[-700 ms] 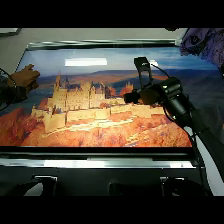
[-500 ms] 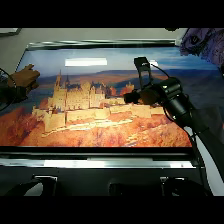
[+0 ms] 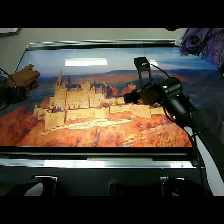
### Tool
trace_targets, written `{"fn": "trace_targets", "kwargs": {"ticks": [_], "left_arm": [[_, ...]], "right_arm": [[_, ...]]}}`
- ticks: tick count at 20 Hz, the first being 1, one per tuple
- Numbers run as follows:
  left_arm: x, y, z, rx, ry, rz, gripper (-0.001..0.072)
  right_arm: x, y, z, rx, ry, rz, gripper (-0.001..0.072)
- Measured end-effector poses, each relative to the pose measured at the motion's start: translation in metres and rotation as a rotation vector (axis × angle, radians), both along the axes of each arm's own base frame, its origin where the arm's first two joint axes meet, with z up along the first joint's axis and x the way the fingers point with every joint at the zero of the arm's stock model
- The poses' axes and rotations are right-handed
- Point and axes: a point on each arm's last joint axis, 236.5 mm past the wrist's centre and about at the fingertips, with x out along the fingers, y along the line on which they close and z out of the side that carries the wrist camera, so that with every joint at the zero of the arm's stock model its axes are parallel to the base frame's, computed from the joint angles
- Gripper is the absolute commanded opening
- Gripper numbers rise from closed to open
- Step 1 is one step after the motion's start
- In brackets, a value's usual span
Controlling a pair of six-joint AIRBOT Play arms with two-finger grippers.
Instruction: Fold the clothes and pants, and hang the long-sleeved shirts on hangers.
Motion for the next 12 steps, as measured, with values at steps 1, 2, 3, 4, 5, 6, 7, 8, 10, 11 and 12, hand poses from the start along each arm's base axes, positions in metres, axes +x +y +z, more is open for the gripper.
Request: {"fn": "trace_targets", "kwargs": {"ticks": [1, 2, 3, 4, 5, 6, 7, 8, 10, 11, 12], "left_arm": [[0.000, 0.000, 0.000, 0.000, 0.000, 0.000, 0.0023], [0.000, 0.000, 0.000, 0.000, 0.000, 0.000, 0.0023], [0.000, 0.000, 0.000, 0.000, 0.000, 0.000, 0.0023], [0.000, 0.000, 0.000, 0.000, 0.000, 0.000, 0.0023], [0.000, 0.000, 0.000, 0.000, 0.000, 0.000, 0.0023], [0.000, 0.000, 0.000, 0.000, 0.000, 0.000, 0.0022], [0.000, 0.000, 0.000, 0.000, 0.000, 0.000, 0.0022], [0.000, 0.000, 0.000, 0.000, -0.002, 0.000, 0.0021], [0.005, 0.001, 0.001, 0.002, -0.021, 0.004, 0.0021], [0.007, 0.002, 0.002, 0.006, -0.033, 0.007, 0.0021], [0.011, 0.004, 0.004, 0.014, -0.048, 0.011, 0.0023]], "right_arm": [[0.000, 0.000, 0.000, 0.000, 0.000, 0.000, 0.0039], [0.000, 0.000, 0.000, 0.000, 0.000, 0.000, 0.0039], [0.000, 0.000, 0.000, 0.000, 0.000, 0.000, 0.0039], [0.000, 0.000, 0.000, 0.000, 0.000, 0.000, 0.0039], [0.000, 0.000, 0.000, 0.000, 0.000, 0.000, 0.0039], [0.000, 0.000, 0.000, 0.000, 0.000, 0.000, 0.0039], [0.000, 0.000, 0.000, 0.001, 0.000, 0.000, 0.0039], [0.000, 0.001, 0.000, 0.003, 0.001, 0.000, 0.0039], [0.000, 0.001, 0.000, 0.003, 0.001, 0.000, 0.0039], [0.000, 0.001, 0.000, 0.003, 0.001, 0.000, 0.0039], [0.000, 0.001, 0.000, 0.003, 0.001, 0.000, 0.0039]]}}
